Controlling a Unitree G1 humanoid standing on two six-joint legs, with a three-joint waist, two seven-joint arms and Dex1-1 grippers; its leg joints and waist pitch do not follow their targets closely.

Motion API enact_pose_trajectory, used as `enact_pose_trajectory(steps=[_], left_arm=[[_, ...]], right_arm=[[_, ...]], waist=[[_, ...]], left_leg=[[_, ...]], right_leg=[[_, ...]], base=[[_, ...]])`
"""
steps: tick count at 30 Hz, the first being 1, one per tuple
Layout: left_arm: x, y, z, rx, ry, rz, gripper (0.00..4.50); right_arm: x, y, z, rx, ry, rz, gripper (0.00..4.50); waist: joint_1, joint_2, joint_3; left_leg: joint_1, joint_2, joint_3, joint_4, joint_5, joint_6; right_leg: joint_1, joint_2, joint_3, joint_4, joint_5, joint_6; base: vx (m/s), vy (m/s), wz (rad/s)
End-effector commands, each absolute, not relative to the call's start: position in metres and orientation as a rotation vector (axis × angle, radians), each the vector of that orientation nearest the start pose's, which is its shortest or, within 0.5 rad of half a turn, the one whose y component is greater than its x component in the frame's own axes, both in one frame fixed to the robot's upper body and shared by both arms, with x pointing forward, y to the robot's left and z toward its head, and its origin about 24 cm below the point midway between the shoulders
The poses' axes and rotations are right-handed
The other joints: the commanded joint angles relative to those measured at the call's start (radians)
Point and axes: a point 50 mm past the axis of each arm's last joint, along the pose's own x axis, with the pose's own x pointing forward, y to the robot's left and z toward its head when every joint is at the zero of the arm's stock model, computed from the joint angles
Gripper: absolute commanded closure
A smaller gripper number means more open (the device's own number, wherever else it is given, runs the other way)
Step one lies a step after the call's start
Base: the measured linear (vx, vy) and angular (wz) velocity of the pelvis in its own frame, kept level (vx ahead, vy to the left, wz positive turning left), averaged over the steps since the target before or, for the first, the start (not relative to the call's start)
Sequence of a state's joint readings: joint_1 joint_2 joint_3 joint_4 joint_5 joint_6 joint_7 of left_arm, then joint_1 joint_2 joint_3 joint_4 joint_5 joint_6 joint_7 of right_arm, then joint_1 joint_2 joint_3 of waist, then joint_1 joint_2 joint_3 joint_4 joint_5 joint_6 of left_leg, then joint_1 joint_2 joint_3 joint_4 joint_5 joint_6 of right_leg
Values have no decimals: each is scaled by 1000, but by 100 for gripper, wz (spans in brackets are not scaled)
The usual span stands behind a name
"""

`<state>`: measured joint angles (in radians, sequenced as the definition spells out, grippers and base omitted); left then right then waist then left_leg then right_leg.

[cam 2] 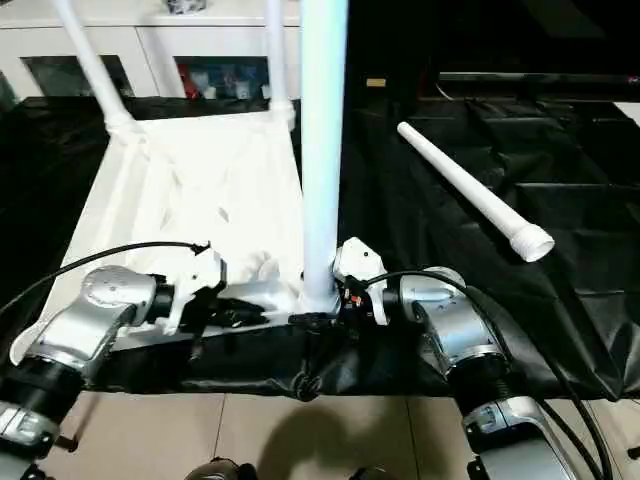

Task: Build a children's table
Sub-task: Rotate leg to tighten

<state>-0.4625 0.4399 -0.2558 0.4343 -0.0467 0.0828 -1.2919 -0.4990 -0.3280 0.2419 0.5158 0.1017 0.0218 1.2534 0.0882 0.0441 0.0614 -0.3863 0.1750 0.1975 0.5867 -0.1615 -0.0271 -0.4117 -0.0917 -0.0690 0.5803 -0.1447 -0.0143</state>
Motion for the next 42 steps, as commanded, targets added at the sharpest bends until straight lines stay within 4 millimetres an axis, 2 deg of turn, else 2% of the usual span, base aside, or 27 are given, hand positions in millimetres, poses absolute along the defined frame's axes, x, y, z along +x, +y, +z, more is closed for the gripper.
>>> enact_pose_trajectory(steps=[1, 3, 5, 13, 14, 16, 18, 19, 20, 21, 23, 24, 25, 26, 28, 29, 30, 32, 34, 37, 39, 42], left_arm=[[294, 146, 62, 383, 345, -1429, 450], [294, 147, 63, 383, 349, -1438, 450], [294, 147, 63, 383, 349, -1440, 450], [299, 144, 65, 364, 335, -1408, 450], [304, 140, 64, 362, 331, -1346, 450], [309, 138, 63, 362, 334, -1297, 450], [321, 127, 62, 351, 314, -1159, 450], [326, 119, 62, 336, 303, -1098, 450], [327, 118, 62, 334, 302, -1091, 450], [330, 111, 61, 326, 301, -1056, 450], [333, 100, 59, 309, 300, -1010, 450], [335, 90, 57, 291, 298, -962, 450], [336, 82, 55, 277, 297, -938, 450], [336, 79, 55, 270, 296, -933, 450], [336, 67, 54, 241, 291, -916, 450], [335, 62, 54, 239, 285, -925, 450], [334, 58, 54, 246, 279, -938, 450], [331, 53, 55, 264, 260, -977, 450], [329, 53, 55, 265, 248, -1001, 450], [326, 56, 56, 279, 231, -1036, 450], [322, 62, 57, 294, 219, -1092, 450], [317, 70, 58, 292, 212, -1142, 450]], right_arm=[[291, -113, 47, -232, 296, 1506, 126], [289, -113, 46, -238, 307, 1524, 131], [288, -114, 46, -240, 310, 1529, 164], [289, -109, 44, -201, 318, 1490, 182], [295, -107, 41, -195, 321, 1397, 182], [299, -106, 40, -192, 312, 1337, 183], [316, -100, 35, -175, 305, 1086, 183], [324, -97, 33, -152, 303, 957, 183], [325, -97, 32, -148, 304, 940, 183], [329, -94, 30, -120, 317, 862, 183], [335, -89, 27, -95, 323, 748, 183], [338, -81, 27, -65, 321, 676, 184], [340, -75, 28, -48, 315, 608, 184], [341, -73, 28, -45, 314, 587, 184], [343, -65, 29, -41, 306, 520, 184], [344, -61, 30, -36, 298, 510, 184], [344, -59, 32, -16, 286, 517, 128], [344, -54, 34, -11, 261, 555, 128], [343, -53, 35, -16, 249, 583, 95], [342, -55, 37, -46, 224, 612, 76], [342, -61, 39, -93, 198, 651, 76], [338, -67, 39, -145, 179, 735, 76]], waist=[[-1, -11, -76], [1, -10, -77], [1, -11, -77], [3, -8, -77], [2, -9, -77], [-2, -11, -73], [-11, -9, -68], [-22, -11, -64], [-26, -12, -65], [-37, -12, -64], [-47, -11, -68], [-52, -7, -68], [-56, -8, -68], [-56, -11, -70], [-55, -10, -71], [-56, -11, -72], [-53, -13, -74], [-51, -11, -75], [-50, -12, -78], [-49, -12, -77], [-49, -12, -77], [-49, -9, -78]], left_leg=[[26, 60, -23, -73, -291, 40], [25, 59, -23, -72, -280, 42], [25, 59, -23, -71, -277, 43], [26, 59, -24, -72, -280, 38], [25, 59, -23, -72, -281, 35], [27, 56, -24, -73, -311, 22], [31, 53, -32, -76, -359, -12], [35, 49, -34, -76, -400, -30], [36, 48, -37, -74, -410, -38], [34, 46, -41, -76, -426, -43], [32, 46, -41, -75, -422, -33], [33, 44, -40, -75, -428, -30], [35, 44, -38, -74, -432, -29], [40, 42, -38, -71, -434, -24], [34, 41, -37, -72, -419, -12], [32, 42, -35, -72, -408, -6], [32, 42, -34, -72, -398, 1], [28, 44, -32, -73, -378, 12], [24, 44, -29, -71, -349, 24], [23, 44, -28, -70, -341, 34], [18, 45, -29, -71, -328, 37], [22, 48, -29, -71, -330, 36]], right_leg=[[41, -58, 43, -59, -325, -206], [42, -58, 43, -56, -314, -209], [43, -58, 42, -56, -307, -211], [44, -57, 42, -56, -311, -210], [43, -58, 42, -57, -311, -211], [40, -59, 42, -63, -360, -200], [36, -62, 40, -72, -463, -172], [32, -62, 36, -80, -519, -154], [34, -65, 34, -81, -543, -144], [36, -64, 30, -88, -573, -125], [36, -64, 29, -89, -552, -119], [33, -61, 28, -92, -539, -123], [30, -59, 30, -94, -533, -125], [28, -59, 29, -96, -529, -127], [32, -60, 30, -94, -510, -132], [31, -59, 32, -93, -488, -135], [32, -58, 32, -91, -467, -139], [36, -59, 34, -85, -423, -149], [40, -58, 37, -78, -368, -169], [41, -59, 37, -77, -360, -177], [46, -61, 36, -74, -365, -177], [45, -60, 36, -74, -359, -182]], base=[[0, 0, 0], [0, 0, 0], [0, 0, 0], [0, 0, 0], [0, 0, 0], [0, 0, 0], [0, 0, 0], [0, 0, 0], [0, 0, 0], [0, 0, 0], [0, 0, 0], [0, 0, 0], [0, 0, 0], [0, 0, 0], [0, 0, 0], [0, 0, 0], [0, 0, 0], [0, 0, 0], [0, 0, 0], [0, 0, 0], [0, 0, 0], [0, 0, 0]])
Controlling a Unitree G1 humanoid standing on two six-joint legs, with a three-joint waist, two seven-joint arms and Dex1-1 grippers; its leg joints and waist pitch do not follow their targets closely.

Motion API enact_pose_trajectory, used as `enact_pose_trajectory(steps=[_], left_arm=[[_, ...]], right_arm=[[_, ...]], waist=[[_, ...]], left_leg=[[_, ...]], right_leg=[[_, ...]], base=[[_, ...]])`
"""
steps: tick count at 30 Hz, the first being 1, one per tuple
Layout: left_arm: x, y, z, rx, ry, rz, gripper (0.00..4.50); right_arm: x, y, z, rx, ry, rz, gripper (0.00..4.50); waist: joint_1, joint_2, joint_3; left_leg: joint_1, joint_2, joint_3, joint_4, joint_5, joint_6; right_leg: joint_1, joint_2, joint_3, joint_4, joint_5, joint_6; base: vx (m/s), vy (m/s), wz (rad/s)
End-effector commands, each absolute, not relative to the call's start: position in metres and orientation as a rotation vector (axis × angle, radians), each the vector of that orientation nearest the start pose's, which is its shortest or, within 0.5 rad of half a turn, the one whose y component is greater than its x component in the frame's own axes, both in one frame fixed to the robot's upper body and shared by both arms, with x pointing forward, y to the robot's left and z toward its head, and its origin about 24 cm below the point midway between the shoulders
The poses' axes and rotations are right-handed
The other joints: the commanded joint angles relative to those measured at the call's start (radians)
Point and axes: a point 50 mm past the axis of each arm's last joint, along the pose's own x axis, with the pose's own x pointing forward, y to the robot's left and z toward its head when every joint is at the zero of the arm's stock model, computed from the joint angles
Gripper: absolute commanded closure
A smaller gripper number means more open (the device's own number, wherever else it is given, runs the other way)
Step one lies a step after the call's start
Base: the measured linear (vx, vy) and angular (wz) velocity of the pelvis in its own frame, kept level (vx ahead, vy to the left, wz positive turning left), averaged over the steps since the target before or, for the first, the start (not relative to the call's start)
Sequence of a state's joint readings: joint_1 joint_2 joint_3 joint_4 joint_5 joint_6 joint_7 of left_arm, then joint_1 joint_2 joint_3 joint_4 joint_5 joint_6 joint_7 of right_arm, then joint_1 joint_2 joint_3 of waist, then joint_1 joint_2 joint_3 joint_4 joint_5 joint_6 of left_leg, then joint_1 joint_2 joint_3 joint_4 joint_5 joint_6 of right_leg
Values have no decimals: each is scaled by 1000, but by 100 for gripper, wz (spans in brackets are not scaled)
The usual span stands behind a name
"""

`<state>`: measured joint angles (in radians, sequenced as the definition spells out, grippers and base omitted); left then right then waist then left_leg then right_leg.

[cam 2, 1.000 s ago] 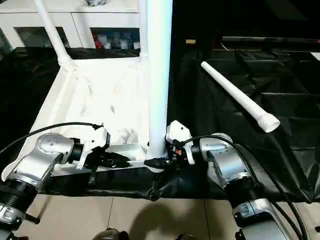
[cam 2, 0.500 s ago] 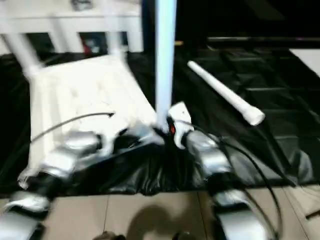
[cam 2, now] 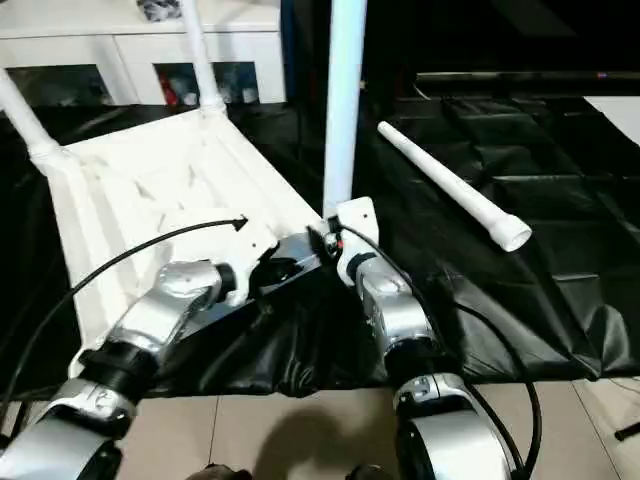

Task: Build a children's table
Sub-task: Rotate leg to tighten

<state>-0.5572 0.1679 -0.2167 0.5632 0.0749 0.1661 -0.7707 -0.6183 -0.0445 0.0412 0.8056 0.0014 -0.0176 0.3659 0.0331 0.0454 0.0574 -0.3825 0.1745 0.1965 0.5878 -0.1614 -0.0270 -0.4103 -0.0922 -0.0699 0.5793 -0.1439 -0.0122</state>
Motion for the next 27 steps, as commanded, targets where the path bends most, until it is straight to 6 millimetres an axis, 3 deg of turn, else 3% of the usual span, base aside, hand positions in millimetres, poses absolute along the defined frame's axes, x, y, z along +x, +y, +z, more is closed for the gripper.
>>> enact_pose_trajectory(steps=[1, 5, 6, 8, 12, 18, 20, 23, 24, 27], left_arm=[[316, 71, 58, 292, 211, -1152, 450], [310, 83, 58, 313, 217, -1228, 450], [309, 88, 59, 314, 221, -1251, 450], [306, 93, 60, 329, 224, -1291, 450], [303, 99, 61, 335, 230, -1325, 450], [297, 110, 63, 340, 252, -1385, 450], [293, 118, 65, 342, 262, -1429, 450], [292, 120, 66, 343, 265, -1445, 450], [291, 122, 66, 342, 266, -1451, 450], [291, 123, 69, 331, 266, -1464, 450]], right_arm=[[338, -69, 39, -154, 178, 751, 76], [326, -80, 35, -229, 197, 945, 76], [321, -85, 36, -244, 200, 1008, 76], [318, -92, 38, -252, 203, 1073, 76], [315, -98, 39, -266, 208, 1127, 76], [307, -110, 43, -296, 234, 1270, 76], [298, -117, 45, -324, 261, 1377, 76], [295, -119, 46, -328, 272, 1419, 76], [294, -119, 47, -321, 277, 1438, 102], [292, -118, 48, -303, 285, 1475, 110]], waist=[[6, -11, -74], [10, -9, -76], [15, -6, -73], [18, -11, -72], [23, -8, -70], [32, -8, -71], [36, -12, -72], [43, -9, -71], [47, -12, -70], [52, -13, -69]], left_leg=[[17, 48, -28, -72, -327, 38], [16, 52, -25, -71, -306, 55], [17, 52, -24, -71, -308, 56], [17, 54, -23, -72, -321, 55], [22, 56, -26, -76, -354, 33], [21, 57, -22, -74, -332, 47], [19, 56, -23, -72, -314, 50], [21, 59, -21, -72, -310, 58], [21, 59, -22, -73, -313, 55], [25, 59, -23, -74, -324, 45]], right_leg=[[45, -58, 37, -72, -353, -185], [46, -56, 39, -64, -294, -203], [46, -55, 38, -64, -300, -209], [46, -54, 38, -66, -328, -199], [42, -56, 39, -69, -375, -193], [39, -54, 41, -65, -343, -199], [45, -53, 40, -63, -330, -200], [40, -54, 42, -64, -334, -201], [40, -55, 42, -65, -348, -199], [37, -56, 42, -67, -379, -192]], base=[[0, 0, 0], [0, 0, 0], [0, 0, 0], [0, 0, 0], [0, 0, 0], [0, 0, 0], [0, 0, 0], [0, 0, 0], [0, 0, 0], [0, 0, 0]])
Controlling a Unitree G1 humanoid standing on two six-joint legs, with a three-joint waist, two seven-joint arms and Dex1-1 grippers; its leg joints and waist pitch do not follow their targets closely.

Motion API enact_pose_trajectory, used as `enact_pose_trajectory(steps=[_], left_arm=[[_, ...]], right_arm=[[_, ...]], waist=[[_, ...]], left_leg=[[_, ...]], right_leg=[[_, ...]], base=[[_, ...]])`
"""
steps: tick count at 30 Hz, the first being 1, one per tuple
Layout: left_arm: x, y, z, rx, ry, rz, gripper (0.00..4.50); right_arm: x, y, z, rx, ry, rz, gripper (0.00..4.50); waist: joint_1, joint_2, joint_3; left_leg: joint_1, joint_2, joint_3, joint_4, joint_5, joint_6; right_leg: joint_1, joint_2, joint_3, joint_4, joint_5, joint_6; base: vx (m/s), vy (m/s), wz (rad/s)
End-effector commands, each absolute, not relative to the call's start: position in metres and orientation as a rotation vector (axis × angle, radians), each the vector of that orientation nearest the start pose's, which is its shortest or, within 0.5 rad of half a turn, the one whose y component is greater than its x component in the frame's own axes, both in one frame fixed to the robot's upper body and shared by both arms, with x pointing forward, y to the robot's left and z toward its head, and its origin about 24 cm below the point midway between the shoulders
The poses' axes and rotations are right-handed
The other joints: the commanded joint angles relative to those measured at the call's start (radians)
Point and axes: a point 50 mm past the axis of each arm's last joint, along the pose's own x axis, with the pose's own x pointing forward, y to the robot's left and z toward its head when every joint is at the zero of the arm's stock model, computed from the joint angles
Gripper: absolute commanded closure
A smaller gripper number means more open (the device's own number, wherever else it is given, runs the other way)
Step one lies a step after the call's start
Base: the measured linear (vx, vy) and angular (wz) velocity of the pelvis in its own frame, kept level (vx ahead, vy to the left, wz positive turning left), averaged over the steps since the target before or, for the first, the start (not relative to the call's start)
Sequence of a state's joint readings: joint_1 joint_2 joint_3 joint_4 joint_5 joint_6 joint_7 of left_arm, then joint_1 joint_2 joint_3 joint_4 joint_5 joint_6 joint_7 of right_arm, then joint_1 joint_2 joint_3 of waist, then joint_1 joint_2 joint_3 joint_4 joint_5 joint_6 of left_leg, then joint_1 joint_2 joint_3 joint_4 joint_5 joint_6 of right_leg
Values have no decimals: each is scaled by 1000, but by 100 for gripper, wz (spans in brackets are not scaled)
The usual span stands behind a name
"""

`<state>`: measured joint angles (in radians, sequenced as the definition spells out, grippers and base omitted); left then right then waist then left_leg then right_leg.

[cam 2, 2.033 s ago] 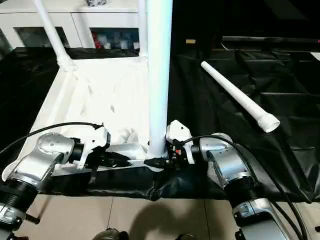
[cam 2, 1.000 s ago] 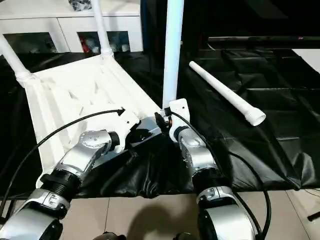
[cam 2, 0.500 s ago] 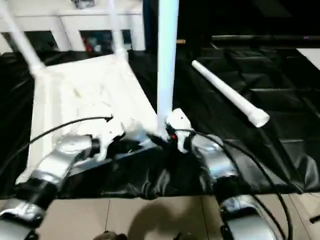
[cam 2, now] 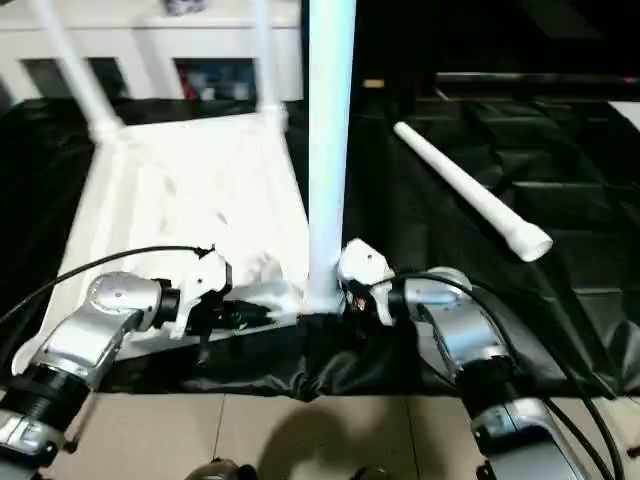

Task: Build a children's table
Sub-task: Rotate leg to tighten

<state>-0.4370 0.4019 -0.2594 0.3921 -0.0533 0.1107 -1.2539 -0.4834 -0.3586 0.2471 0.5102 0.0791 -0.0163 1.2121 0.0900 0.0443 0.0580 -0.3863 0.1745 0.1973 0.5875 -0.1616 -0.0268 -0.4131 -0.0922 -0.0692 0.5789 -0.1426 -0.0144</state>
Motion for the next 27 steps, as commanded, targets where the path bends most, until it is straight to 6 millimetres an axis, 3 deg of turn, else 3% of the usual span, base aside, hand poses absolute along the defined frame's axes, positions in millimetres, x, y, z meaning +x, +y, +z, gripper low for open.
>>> enact_pose_trajectory(steps=[1, 6, 14, 17, 18, 19, 21, 22, 23, 24, 26, 27], left_arm=[[291, 123, 69, 331, 266, -1464, 450], [290, 125, 70, 326, 272, -1475, 450], [288, 124, 67, 294, 280, -1469, 450], [297, 114, 65, 290, 270, -1367, 450], [305, 106, 63, 296, 261, -1270, 450], [309, 100, 62, 286, 253, -1219, 450], [317, 90, 60, 284, 248, -1127, 450], [317, 90, 60, 284, 248, -1127, 450], [320, 85, 59, 287, 248, -1091, 450], [323, 78, 57, 296, 249, -1044, 450], [324, 74, 56, 294, 251, -1024, 450], [327, 66, 56, 265, 256, -970, 450]], right_arm=[[292, -118, 48, -303, 285, 1475, 128], [290, -116, 48, -278, 305, 1515, 167], [285, -112, 46, -218, 303, 1513, 175], [294, -106, 42, -194, 284, 1358, 175], [305, -99, 39, -189, 256, 1199, 175], [313, -95, 37, -176, 257, 1080, 175], [324, -91, 33, -130, 267, 909, 175], [324, -91, 33, -130, 267, 909, 176], [327, -88, 32, -105, 271, 843, 176], [332, -85, 30, -88, 275, 739, 176], [334, -83, 29, -77, 281, 680, 176], [336, -79, 28, -54, 289, 593, 176]], waist=[[-4, -11, -69], [-2, -15, -70], [-2, -14, -73], [-5, -16, -70], [-7, -16, -69], [-18, -13, -65], [-34, -17, -67], [-40, -16, -67], [-46, -18, -68], [-52, -12, -67], [-54, -15, -69], [-55, -15, -69]], left_leg=[[28, 60, -24, -74, -327, 42], [26, 59, -24, -74, -310, 41], [25, 58, -23, -73, -299, 41], [24, 57, -25, -74, -313, 31], [25, 57, -25, -74, -316, 26], [29, 51, -30, -75, -350, -3], [27, 48, -35, -76, -367, -23], [27, 48, -38, -78, -376, -27], [25, 48, -38, -77, -386, -19], [28, 47, -35, -76, -394, -14], [32, 42, -34, -71, -397, -10], [27, 43, -32, -72, -374, 2]], right_leg=[[39, -55, 42, -66, -382, -190], [41, -56, 42, -62, -355, -195], [42, -56, 42, -62, -353, -191], [41, -56, 42, -65, -387, -183], [40, -57, 42, -67, -396, -180], [36, -60, 39, -77, -467, -162], [38, -59, 35, -78, -502, -142], [39, -59, 33, -79, -505, -139], [42, -60, 31, -81, -501, -130], [33, -58, 35, -87, -492, -130], [33, -58, 34, -89, -499, -130], [35, -58, 35, -90, -489, -129]], base=[[0, 0, 0], [0, 0, 0], [0, 0, 0], [0, 0, 0], [0, 0, 0], [0, 0, 0], [0, 0, 0], [0, 0, 0], [0, 0, 0], [0, 0, 0], [0, 0, 0], [0, 0, 0]])
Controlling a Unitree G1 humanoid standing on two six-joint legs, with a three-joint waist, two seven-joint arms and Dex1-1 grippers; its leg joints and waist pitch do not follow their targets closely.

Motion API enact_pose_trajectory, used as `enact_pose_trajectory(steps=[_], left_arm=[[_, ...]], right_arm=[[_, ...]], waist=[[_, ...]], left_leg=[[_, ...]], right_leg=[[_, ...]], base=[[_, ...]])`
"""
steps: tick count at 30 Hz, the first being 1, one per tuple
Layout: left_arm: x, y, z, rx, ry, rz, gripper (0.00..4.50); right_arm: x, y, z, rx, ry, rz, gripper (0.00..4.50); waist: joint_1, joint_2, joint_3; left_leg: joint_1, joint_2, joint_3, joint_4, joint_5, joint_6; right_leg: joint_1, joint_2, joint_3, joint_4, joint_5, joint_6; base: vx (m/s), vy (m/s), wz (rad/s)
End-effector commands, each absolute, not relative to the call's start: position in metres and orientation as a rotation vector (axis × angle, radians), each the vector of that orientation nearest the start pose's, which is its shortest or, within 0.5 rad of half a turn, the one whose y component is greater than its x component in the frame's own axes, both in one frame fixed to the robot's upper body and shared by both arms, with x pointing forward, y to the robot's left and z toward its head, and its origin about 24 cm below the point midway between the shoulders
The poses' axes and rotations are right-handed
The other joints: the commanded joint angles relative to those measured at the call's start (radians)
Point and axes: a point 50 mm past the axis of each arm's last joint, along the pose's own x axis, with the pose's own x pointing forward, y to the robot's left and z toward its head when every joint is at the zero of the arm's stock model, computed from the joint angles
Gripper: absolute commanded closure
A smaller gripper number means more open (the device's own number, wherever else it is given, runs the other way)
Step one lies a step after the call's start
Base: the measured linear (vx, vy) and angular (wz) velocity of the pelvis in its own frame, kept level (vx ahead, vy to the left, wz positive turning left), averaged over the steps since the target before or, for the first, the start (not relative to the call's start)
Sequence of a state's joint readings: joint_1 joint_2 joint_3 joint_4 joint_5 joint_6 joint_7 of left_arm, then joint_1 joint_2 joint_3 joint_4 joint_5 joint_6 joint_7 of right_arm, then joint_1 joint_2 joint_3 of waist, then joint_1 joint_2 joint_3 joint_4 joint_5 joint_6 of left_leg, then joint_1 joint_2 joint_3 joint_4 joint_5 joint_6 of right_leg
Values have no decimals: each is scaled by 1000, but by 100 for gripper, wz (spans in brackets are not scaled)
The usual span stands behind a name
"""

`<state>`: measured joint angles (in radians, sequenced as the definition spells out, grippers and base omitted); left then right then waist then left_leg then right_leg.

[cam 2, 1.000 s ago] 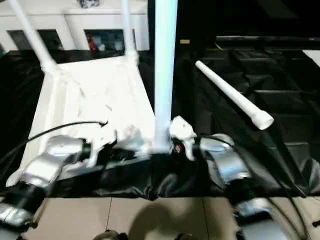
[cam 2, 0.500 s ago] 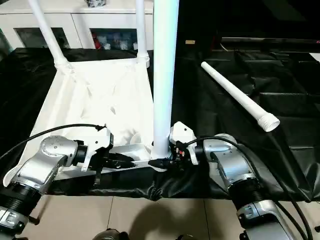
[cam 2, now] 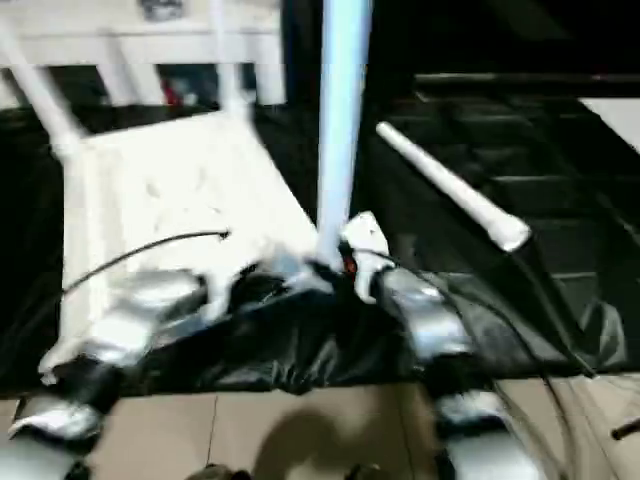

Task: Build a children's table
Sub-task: Rotate leg to tighten

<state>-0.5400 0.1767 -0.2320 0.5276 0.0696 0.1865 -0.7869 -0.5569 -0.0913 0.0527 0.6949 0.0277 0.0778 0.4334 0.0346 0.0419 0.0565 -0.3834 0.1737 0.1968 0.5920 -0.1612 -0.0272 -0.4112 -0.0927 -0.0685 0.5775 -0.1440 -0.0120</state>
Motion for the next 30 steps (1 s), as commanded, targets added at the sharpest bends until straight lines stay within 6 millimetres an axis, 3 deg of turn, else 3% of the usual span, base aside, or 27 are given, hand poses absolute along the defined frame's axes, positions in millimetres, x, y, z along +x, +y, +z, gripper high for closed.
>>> enact_pose_trajectory(steps=[1, 4, 5, 7, 12, 19, 22, 28, 30], left_arm=[[327, 66, 56, 265, 256, -970, 450], [328, 54, 54, 260, 252, -936, 450], [327, 52, 54, 263, 250, -938, 450], [324, 47, 53, 280, 236, -971, 450], [320, 49, 55, 284, 211, -1035, 450], [310, 69, 58, 295, 192, -1181, 450], [306, 79, 59, 298, 196, -1234, 450], [302, 95, 62, 313, 208, -1305, 450], [300, 102, 63, 325, 216, -1339, 450]], right_arm=[[336, -79, 28, -54, 289, 593, 176], [339, -70, 29, -34, 268, 524, 176], [339, -69, 30, -26, 263, 518, 141], [338, -64, 31, -16, 245, 534, 120], [338, -64, 36, -43, 214, 582, 86], [333, -79, 44, -159, 163, 792, 72], [326, -89, 44, -209, 166, 932, 72], [312, -102, 47, -240, 184, 1150, 72], [307, -105, 48, -254, 197, 1232, 72]], waist=[[0, -13, -68], [5, -6, -73], [3, -6, -74], [6, -7, -76], [5, -5, -74], [4, -7, -73], [10, -4, -71], [21, -8, -73], [27, -9, -72]], left_leg=[[25, 44, -31, -76, -371, 4], [24, 45, -30, -75, -353, 11], [23, 46, -29, -76, -347, 14], [20, 46, -28, -75, -323, 27], [18, 47, -28, -77, -332, 34], [16, 49, -28, -76, -333, 44], [20, 52, -26, -77, -342, 40], [17, 56, -22, -75, -306, 62], [20, 55, -22, -73, -311, 60]], right_leg=[[33, -57, 34, -87, -484, -132], [34, -54, 34, -81, -417, -150], [35, -54, 36, -80, -400, -155], [39, -55, 37, -74, -345, -172], [43, -56, 35, -75, -365, -172], [45, -57, 37, -72, -346, -182], [42, -57, 38, -71, -362, -184], [45, -54, 39, -62, -316, -199], [44, -56, 38, -65, -348, -195]], base=[[0, 0, 0], [0, 0, 0], [0, 0, 0], [0, 0, 0], [0, 0, 0], [0, 0, 0], [0, 0, 0], [0, 0, 0], [0, 0, 0]])
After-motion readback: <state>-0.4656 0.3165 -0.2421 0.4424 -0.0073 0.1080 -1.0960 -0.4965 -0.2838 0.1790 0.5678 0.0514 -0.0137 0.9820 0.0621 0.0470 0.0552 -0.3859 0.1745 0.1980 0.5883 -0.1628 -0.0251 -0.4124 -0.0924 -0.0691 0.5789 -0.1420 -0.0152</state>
